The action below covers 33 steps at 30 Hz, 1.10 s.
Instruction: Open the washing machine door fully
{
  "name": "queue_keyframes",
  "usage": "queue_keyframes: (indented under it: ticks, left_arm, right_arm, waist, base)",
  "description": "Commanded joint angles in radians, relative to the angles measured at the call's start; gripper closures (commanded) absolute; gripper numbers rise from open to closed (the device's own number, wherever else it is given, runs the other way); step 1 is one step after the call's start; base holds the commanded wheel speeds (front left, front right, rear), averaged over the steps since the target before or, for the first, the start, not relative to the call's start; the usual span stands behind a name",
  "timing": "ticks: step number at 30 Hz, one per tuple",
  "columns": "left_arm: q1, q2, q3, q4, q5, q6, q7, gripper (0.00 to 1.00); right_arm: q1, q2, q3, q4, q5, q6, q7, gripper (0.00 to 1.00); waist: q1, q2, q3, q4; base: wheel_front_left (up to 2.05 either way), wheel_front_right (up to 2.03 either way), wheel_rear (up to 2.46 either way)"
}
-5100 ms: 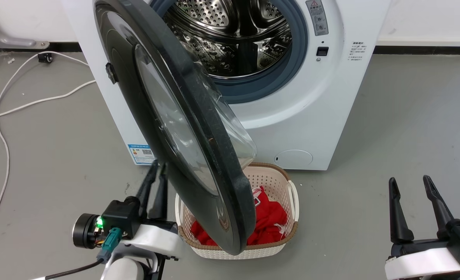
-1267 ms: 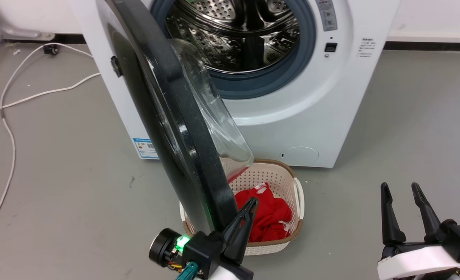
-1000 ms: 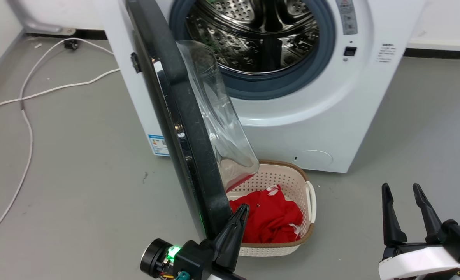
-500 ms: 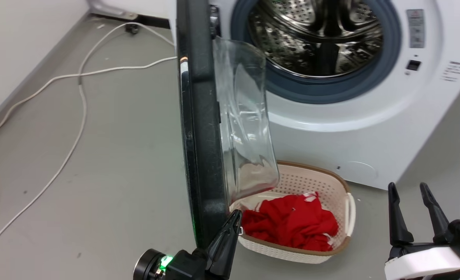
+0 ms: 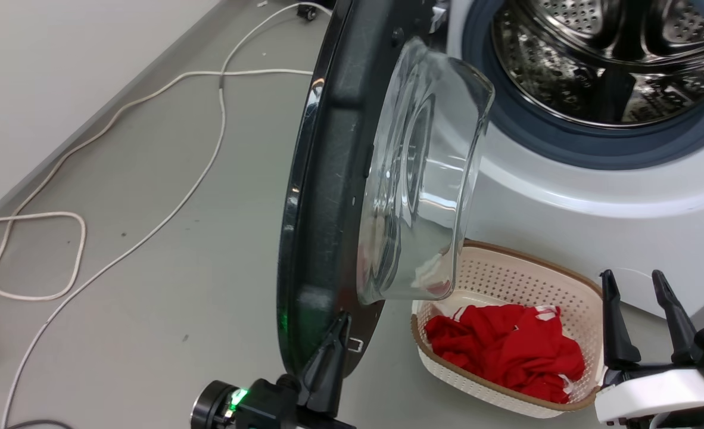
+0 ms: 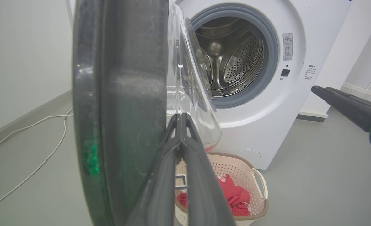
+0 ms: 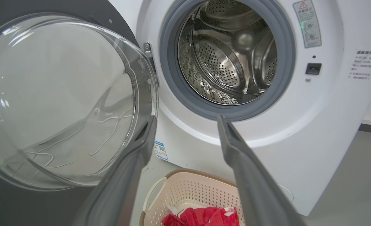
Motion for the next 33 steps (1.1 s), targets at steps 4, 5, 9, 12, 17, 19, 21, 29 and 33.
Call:
queue_keyframes:
  ticks: [4,5,9,12,17,19,21,29,33]
  left_arm:
    - [-0.024,0.007,0.041,0.020,-0.014,0.020,-0.021,1.00]
    - [-0.028,0.007,0.051,0.026,-0.019,0.024,-0.024,1.00]
    - [-0.048,0.012,0.103,0.046,-0.028,0.039,-0.044,1.00]
    - [-0.069,0.014,0.144,0.060,-0.034,0.055,-0.056,1.00]
    - [-0.107,0.017,0.229,0.083,-0.049,0.068,-0.068,1.00]
    - [-0.124,0.020,0.263,0.093,-0.055,0.064,-0.070,1.00]
    - [-0.144,0.018,0.302,0.096,-0.063,0.058,-0.071,1.00]
    - [-0.197,0.021,0.450,0.134,-0.051,0.028,-0.071,1.00]
    - [-0.224,0.014,0.527,0.177,-0.047,-0.003,-0.070,1.00]
  right_arm:
    - [-0.020,0.001,0.000,-0.012,-0.013,-0.001,0.007,0.00]
    - [-0.022,0.001,0.001,-0.015,-0.013,-0.001,0.008,0.00]
    - [-0.028,0.001,0.004,-0.029,-0.025,-0.001,0.025,0.00]
    - [-0.032,0.001,-0.002,-0.040,-0.034,-0.001,0.036,0.00]
    - [-0.037,0.001,-0.003,-0.062,-0.044,-0.001,0.052,0.00]
    - [-0.044,0.001,-0.005,-0.068,-0.050,-0.001,0.059,0.00]
    - [-0.050,0.001,-0.007,-0.078,-0.053,-0.001,0.065,0.00]
    - [-0.067,0.001,-0.008,-0.096,-0.070,-0.001,0.080,0.00]
    - [-0.075,0.001,-0.006,-0.099,-0.076,-0.001,0.084,0.00]
  waist:
    - [0.0000,0.0000,0.024,0.028]
    - [0.0000,0.0000,0.028,0.028]
    - [0.0000,0.0000,0.049,0.023]
    - [0.0000,0.0000,0.066,0.019]
    - [0.0000,0.0000,0.095,0.008]
    - [0.0000,0.0000,0.105,0.004]
    - [0.0000,0.0000,0.119,0.001]
    - [0.0000,0.0000,0.155,-0.018]
    - [0.0000,0.0000,0.168,-0.027]
  base:
    - [0.00,0.00,0.00]
    - [0.00,0.00,0.00]
    - [0.00,0.00,0.00]
    - [0.00,0.00,0.00]
    - [0.00,0.00,0.00]
    - [0.00,0.00,0.00]
    - [0.00,0.00,0.00]
    - [0.00,0.00,0.00]
    - [0.00,0.00,0.00]
